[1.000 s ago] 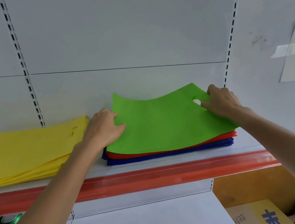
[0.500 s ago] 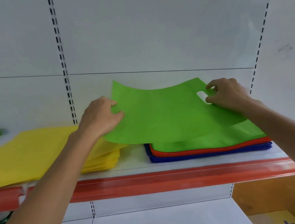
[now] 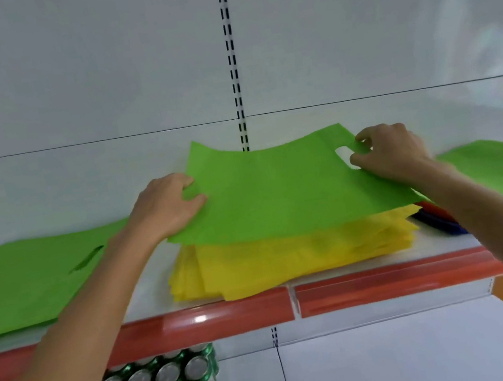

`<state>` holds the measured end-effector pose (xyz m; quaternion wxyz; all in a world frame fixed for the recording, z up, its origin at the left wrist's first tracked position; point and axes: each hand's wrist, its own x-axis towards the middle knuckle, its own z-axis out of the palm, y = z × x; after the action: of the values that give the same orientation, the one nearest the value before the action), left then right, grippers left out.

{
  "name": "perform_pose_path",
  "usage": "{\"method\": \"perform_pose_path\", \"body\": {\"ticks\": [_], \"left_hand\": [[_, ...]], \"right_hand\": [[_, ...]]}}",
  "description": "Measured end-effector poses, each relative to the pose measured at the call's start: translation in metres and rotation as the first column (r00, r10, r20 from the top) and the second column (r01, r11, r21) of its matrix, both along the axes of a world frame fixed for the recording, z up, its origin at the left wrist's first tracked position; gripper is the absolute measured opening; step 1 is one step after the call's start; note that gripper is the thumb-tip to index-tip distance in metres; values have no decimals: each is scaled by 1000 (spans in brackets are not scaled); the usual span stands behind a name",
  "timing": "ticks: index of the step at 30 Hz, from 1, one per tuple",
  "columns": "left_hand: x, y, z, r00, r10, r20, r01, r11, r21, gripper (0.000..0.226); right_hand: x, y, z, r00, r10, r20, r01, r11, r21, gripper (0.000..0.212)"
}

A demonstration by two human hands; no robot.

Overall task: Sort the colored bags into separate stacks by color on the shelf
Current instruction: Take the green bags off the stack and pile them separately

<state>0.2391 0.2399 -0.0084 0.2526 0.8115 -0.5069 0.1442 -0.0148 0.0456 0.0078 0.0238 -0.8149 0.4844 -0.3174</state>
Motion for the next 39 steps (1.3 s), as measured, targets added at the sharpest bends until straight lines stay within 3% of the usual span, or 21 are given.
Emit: {"method": "perform_pose_path", "body": {"ticks": [15,22,28,35,39], "left_hand": [[181,180,-4,978,169,-120,-176,983,-48,49],[262,271,-14,964,216,-157,-218,976,5,48],[301,304,-33,964,187,-187,-155,972,177,51],[313,304,-43,967,120,-226,-67,971,228,45],[322,305,-49,962,105,-253,-36,963,266,52]], "right_hand": [[211,158,27,980,172,-101,-183,977,-113,37],[296,247,-2,977,200,-79,-204,978,-41,36],[332,286,-29,985,157,-66,-153,986,60,34],[336,290,-35,989,89,-120,-80,994,80,34],[339,291,-43,987,114,-117,-99,988,122,35]]}}
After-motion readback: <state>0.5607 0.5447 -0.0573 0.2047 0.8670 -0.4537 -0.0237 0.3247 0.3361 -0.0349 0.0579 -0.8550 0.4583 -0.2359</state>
